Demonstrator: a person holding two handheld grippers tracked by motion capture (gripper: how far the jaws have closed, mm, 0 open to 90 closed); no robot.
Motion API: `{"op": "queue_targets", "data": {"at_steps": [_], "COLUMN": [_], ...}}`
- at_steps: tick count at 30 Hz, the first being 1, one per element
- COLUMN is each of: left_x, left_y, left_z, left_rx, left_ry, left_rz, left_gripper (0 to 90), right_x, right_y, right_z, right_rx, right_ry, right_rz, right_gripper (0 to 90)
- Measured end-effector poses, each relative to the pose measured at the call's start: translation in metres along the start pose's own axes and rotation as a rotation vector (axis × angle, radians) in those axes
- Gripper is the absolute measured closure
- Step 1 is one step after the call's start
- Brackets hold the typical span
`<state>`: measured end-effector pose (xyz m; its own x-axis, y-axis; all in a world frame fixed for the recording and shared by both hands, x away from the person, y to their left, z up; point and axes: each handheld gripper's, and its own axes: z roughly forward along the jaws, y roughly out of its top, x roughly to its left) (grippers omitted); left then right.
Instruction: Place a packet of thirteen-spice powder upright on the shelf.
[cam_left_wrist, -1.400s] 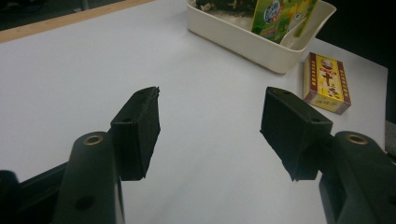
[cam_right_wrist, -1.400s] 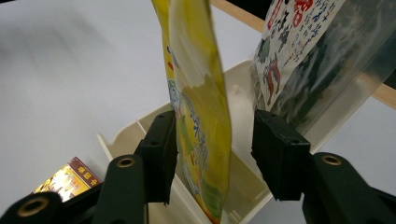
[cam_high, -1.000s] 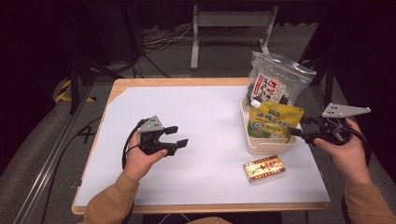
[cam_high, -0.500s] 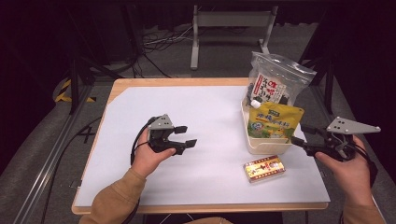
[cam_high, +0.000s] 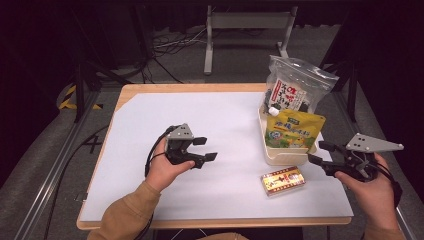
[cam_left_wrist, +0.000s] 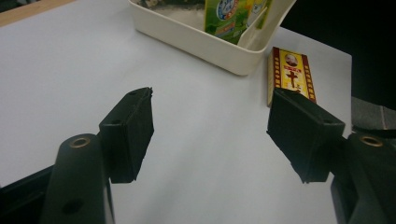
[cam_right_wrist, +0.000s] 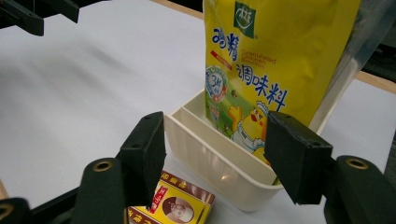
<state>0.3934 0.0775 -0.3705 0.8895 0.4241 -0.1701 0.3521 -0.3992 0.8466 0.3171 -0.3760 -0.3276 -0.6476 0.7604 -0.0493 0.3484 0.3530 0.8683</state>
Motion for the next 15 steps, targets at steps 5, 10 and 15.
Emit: {"op": "queue_targets", "data": {"at_steps": [5,10,15], "left_x": [-0.013,-0.018,-0.019], "left_y": [0.006,0.005,0.004], "left_z": [0.011,0.017,0.021], "left_rx": [0.038,0.060,0.074], "left_ry": [-0.027,-0.036,-0.041], "left_rz": [0.014,0.010,0.007], "left_gripper": [28.9,28.5,28.5], "right_x": [0.002,0.004,0.006], "right_y": [-0.001,-0.006,-0.010], "right_z": [-0.001,0.005,0.012], "right_rx": [0.086,0.176,0.231], "right_ry": [0.012,0.007,0.004], "right_rz": [-0.028,-0.055,-0.046], "right_gripper": [51.7,60.6,77.1]}}
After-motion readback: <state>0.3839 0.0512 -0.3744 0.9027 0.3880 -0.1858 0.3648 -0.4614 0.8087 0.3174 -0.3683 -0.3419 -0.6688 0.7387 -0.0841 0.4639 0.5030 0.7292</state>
